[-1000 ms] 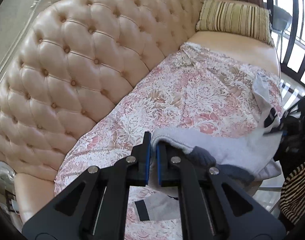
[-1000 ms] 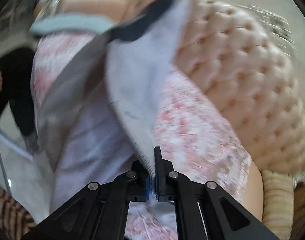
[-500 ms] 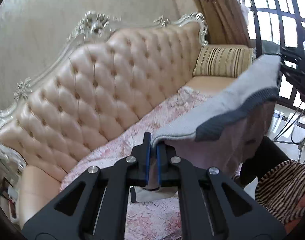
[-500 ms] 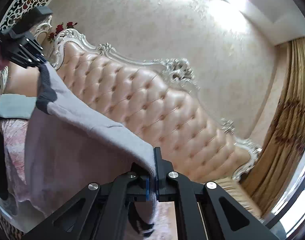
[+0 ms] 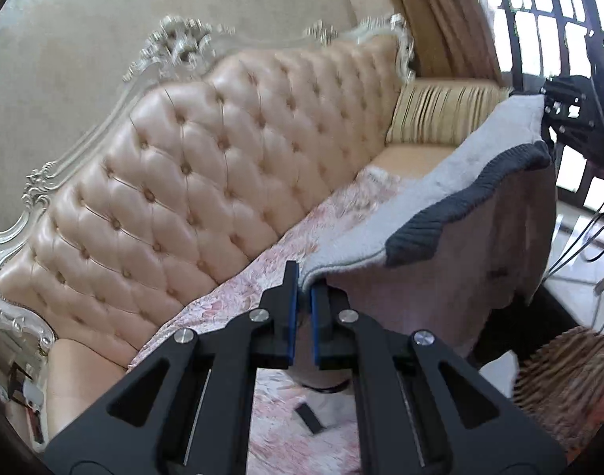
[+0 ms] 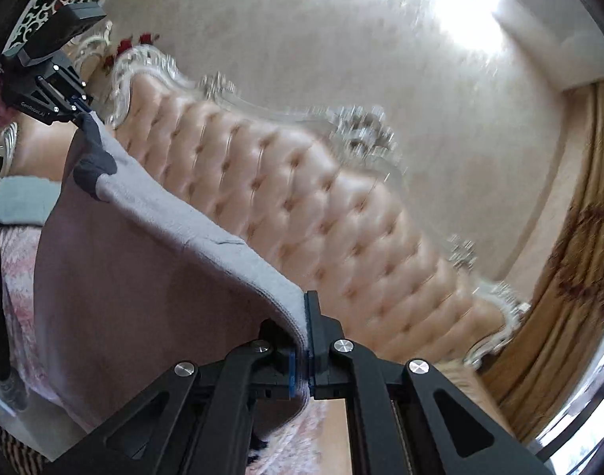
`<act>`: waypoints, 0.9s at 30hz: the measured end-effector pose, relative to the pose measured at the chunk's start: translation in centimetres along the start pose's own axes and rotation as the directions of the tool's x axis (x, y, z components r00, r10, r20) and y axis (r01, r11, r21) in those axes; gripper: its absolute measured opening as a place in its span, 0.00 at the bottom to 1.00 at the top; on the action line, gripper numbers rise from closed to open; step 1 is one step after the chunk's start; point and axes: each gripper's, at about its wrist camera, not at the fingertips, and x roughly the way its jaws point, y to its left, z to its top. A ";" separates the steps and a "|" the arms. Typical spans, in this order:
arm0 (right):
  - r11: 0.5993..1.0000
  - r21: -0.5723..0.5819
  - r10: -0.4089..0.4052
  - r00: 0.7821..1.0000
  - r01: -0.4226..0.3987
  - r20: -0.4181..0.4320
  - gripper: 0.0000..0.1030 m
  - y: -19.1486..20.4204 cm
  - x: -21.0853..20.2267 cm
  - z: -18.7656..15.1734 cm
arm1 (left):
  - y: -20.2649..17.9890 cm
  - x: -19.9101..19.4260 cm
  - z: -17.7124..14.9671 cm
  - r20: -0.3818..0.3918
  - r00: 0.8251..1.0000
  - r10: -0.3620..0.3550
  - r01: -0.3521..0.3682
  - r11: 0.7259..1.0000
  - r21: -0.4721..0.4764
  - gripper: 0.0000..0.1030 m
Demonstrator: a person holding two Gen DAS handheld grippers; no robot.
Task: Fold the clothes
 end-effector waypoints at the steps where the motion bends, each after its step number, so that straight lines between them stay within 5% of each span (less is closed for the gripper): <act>1: 1.000 0.005 0.019 0.999 -0.019 -0.031 0.03 -0.2 2.8 -0.9 | 0.3 2.1 0.2 -0.020 1.000 0.006 -0.006 1.000 0.001 0.07; 10: 0.985 0.126 0.144 0.964 -0.118 -0.224 0.03 -2.1 21.8 -6.1 | 3.9 20.0 0.9 -0.192 0.981 -0.019 0.003 0.997 -0.084 0.07; 16: 0.956 0.227 0.260 0.899 -0.188 -0.352 0.03 -1.1 32.6 -10.6 | 5.3 30.2 -1.2 -0.327 0.941 -0.081 0.024 0.984 -0.174 0.07; 21: 0.928 0.304 0.340 0.822 -0.215 -0.457 0.04 0.2 40.4 -14.6 | 5.4 38.5 -3.5 -0.443 0.885 -0.142 0.055 0.978 -0.203 0.07; 23: 0.908 0.352 0.388 0.773 -0.227 -0.501 0.05 0.7 43.3 -16.9 | 5.2 42.0 -4.9 -0.494 0.852 -0.171 0.066 0.973 -0.223 0.07; 27: 0.862 0.448 0.482 0.652 -0.236 -0.585 0.24 1.8 47.5 -21.4 | 4.9 47.0 -7.7 -0.561 0.791 -0.244 0.091 0.954 -0.286 0.10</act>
